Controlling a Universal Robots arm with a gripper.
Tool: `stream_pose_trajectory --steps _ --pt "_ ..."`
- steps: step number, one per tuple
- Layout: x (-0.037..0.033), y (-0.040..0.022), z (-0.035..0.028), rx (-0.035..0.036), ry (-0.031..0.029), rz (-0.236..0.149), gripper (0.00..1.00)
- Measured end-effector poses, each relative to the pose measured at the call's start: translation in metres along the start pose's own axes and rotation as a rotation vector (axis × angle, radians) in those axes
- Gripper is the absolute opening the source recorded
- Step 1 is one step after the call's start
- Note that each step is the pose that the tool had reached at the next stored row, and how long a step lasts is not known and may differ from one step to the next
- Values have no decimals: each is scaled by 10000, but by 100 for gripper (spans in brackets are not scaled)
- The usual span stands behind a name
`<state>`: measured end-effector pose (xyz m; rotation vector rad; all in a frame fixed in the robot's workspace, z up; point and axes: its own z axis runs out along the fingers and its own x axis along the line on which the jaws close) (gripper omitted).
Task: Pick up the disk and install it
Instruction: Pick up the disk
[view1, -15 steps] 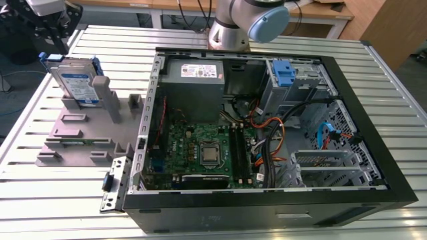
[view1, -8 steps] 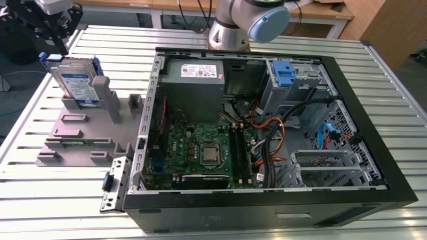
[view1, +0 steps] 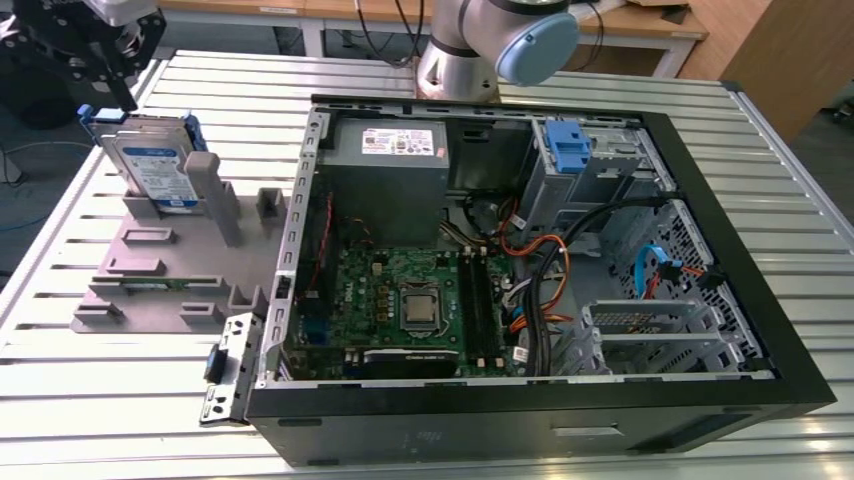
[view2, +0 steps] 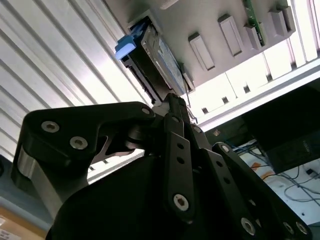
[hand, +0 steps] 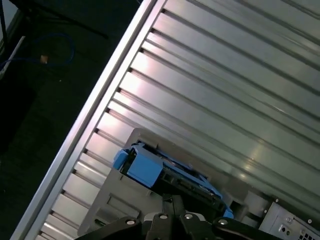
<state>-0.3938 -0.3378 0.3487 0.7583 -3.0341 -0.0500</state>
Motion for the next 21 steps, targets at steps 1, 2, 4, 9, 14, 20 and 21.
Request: stream_pose_trajectory --steps 1,2,4,9,14,20,21 --pt "0 0 1 1 6 -179 11" --pt "0 0 3 2 12 -358 11" --pt "0 0 5 4 25 -718 11" --pt "0 0 12 9 55 -1628 11" --pt "0 0 20 15 87 -2543 11" --pt "0 -1 31 21 124 -3638 11" --pt "0 -1 32 22 131 -3817 11"
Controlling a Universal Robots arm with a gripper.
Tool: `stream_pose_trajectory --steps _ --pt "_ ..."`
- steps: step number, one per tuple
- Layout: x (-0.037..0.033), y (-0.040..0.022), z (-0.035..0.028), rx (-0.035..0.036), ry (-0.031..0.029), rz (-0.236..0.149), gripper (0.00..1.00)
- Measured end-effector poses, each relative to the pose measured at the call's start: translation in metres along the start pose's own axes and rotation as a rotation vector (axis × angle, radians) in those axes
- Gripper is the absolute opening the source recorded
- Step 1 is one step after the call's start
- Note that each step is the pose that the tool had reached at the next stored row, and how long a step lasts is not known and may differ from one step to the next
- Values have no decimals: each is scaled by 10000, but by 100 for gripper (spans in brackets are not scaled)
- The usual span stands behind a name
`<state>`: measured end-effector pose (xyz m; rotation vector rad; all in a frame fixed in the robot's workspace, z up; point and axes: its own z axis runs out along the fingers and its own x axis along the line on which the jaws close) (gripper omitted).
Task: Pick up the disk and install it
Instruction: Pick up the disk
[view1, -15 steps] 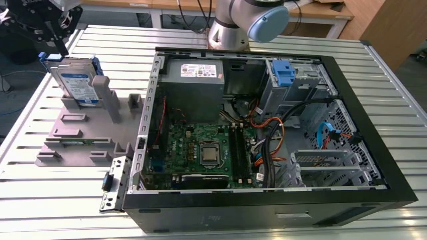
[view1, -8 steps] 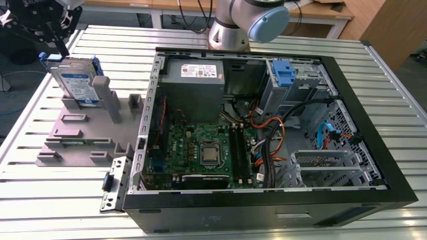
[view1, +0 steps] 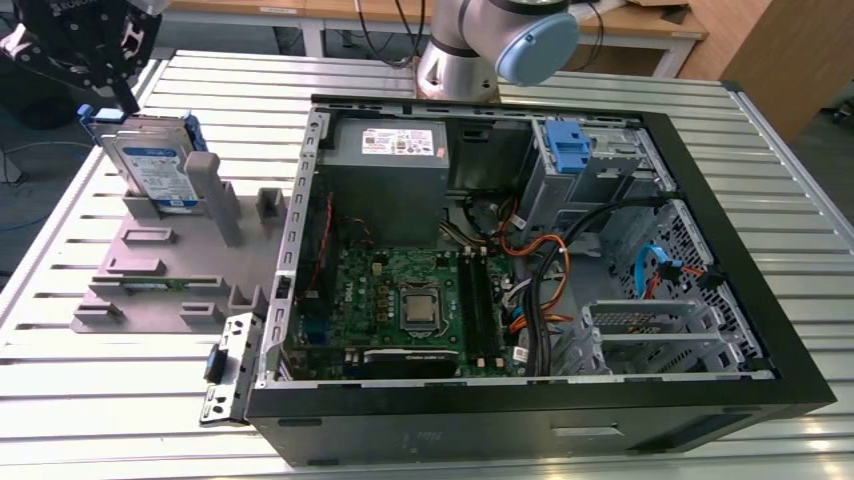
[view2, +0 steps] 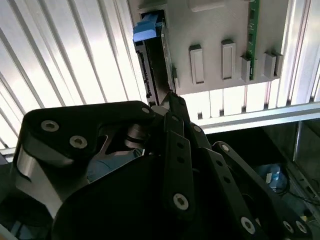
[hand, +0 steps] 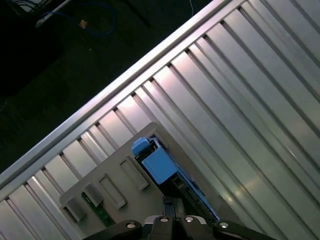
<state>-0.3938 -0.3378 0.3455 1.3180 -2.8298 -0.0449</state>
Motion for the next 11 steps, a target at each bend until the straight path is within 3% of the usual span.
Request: stream_pose_trajectory --steps 11 --pt "0 -1 19 11 68 -1988 11"
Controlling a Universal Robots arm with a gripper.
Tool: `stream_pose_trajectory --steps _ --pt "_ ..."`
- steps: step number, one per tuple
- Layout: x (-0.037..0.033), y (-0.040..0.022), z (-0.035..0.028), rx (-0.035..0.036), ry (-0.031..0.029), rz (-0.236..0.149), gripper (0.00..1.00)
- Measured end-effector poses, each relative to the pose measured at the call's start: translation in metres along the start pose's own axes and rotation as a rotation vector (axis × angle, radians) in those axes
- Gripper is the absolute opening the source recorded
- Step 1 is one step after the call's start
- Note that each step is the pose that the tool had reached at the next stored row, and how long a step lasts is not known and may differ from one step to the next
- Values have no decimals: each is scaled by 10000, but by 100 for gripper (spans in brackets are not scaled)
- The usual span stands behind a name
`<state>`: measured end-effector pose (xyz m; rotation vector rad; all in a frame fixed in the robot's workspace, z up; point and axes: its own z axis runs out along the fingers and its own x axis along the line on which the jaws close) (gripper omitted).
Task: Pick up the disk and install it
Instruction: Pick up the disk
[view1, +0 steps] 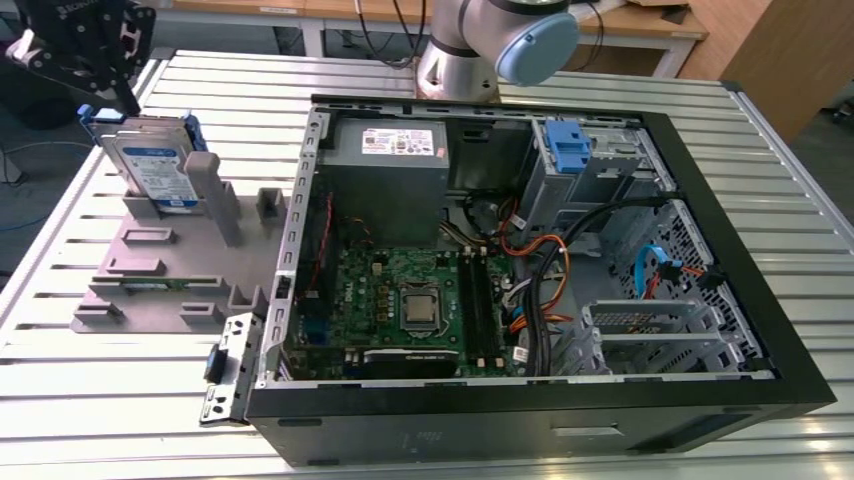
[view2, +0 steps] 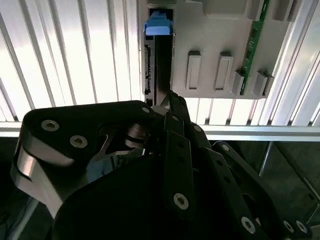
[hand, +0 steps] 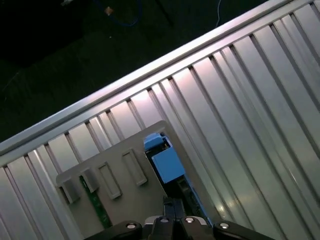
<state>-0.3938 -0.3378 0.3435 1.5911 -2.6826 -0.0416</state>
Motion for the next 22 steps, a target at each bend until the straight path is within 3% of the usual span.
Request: stream_pose_trajectory --steps 10,16,19,22 --pt "0 -1 17 9 58 -1776 11" --pt "0 -1 25 3 63 -2690 11" --pt "0 -1 27 -13 27 -3060 11" --pt "0 -1 27 -57 -95 -3322 11"
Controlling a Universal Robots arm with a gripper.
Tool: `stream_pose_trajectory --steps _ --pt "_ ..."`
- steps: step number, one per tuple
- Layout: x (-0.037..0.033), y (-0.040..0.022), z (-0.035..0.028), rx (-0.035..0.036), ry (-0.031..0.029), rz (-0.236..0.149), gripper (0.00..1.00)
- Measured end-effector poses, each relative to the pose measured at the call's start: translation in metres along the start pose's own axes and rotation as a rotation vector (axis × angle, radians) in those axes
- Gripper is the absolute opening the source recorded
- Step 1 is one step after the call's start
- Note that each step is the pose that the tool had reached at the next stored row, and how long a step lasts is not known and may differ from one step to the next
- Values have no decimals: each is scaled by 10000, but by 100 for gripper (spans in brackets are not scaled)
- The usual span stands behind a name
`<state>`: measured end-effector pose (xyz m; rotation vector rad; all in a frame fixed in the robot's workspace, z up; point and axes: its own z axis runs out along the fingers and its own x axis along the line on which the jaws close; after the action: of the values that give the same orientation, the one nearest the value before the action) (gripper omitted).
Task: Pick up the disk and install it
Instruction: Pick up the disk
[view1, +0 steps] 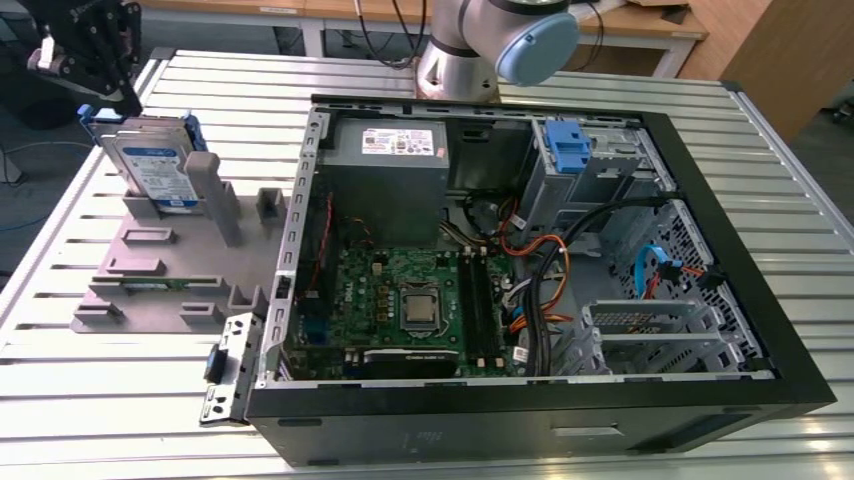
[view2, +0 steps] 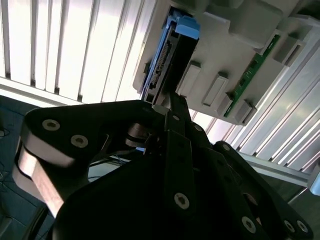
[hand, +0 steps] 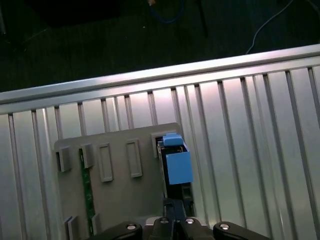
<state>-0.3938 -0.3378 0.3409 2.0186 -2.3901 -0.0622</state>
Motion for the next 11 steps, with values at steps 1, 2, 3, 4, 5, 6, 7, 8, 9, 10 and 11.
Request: stream_pose_trajectory --steps 1,2,3,4,5,6,7,8,9,10,11 --pt "0 0 0 -8 -43 -51 11" --pt "0 0 0 -16 -84 -100 11" --pt "0 0 0 -20 -121 -144 11" --pt "0 0 2 -9 -158 -187 11" --pt "-1 1 2 10 -180 -239 11" --pt "-1 0 3 31 -186 -281 11" --pt "0 -1 4 35 -187 -290 11" --pt "0 -1 4 35 -187 -289 11" --pt "0 -1 5 37 -187 -290 11" --pt "0 0 5 37 -187 -290 11" --pt "0 0 7 38 -185 -291 11"
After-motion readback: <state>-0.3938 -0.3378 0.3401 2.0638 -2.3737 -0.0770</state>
